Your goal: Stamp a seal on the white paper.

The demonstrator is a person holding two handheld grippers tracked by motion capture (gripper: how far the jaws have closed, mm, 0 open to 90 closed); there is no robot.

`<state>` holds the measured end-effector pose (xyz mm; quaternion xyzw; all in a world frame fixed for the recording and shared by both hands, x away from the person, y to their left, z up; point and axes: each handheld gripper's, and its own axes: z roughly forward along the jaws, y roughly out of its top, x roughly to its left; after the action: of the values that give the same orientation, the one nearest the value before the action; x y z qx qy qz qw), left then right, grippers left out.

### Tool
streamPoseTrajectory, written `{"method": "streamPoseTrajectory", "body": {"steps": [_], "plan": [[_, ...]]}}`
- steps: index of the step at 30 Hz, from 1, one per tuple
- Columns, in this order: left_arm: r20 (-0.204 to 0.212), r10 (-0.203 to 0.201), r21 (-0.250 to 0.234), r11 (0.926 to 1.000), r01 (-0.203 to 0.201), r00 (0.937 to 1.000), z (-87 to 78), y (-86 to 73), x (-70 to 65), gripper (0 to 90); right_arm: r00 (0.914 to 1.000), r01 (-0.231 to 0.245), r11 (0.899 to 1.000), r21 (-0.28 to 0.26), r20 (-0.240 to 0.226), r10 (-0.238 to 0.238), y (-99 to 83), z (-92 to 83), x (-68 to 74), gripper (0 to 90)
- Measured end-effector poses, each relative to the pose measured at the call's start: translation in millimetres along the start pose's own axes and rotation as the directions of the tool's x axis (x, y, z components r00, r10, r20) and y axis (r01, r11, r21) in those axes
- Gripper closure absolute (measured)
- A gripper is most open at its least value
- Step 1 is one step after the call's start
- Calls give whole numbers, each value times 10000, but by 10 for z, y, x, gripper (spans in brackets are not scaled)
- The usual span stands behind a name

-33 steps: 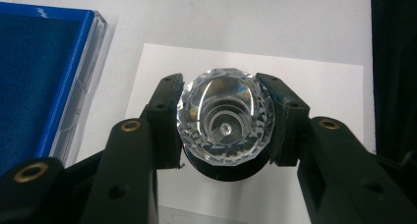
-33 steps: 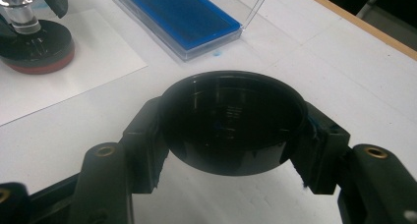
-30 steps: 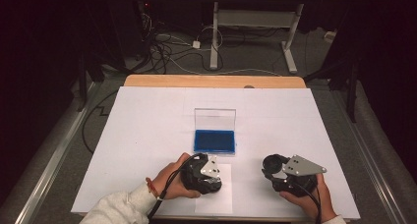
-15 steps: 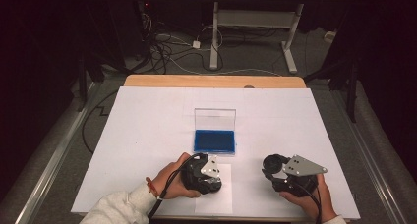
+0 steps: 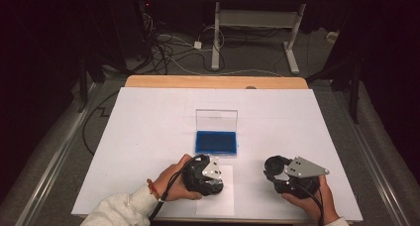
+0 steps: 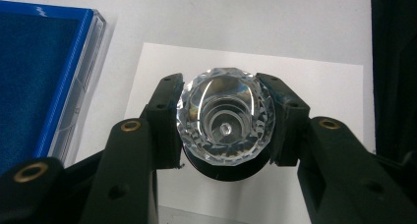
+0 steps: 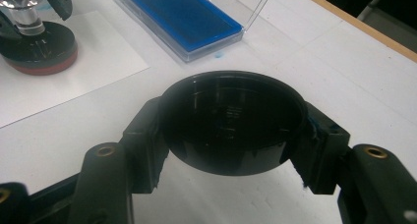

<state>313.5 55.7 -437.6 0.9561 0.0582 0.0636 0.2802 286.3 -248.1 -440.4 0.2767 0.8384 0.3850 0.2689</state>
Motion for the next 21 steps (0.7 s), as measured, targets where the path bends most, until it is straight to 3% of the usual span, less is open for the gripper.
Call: {"method": "streamPoseTrajectory", "body": {"steps": [21], "plan": [[-231,98,158,9998,-94,9997,-9,19,-28,546,9999,58,10000,-30,-90,-58,10,-5,10,385]]}}
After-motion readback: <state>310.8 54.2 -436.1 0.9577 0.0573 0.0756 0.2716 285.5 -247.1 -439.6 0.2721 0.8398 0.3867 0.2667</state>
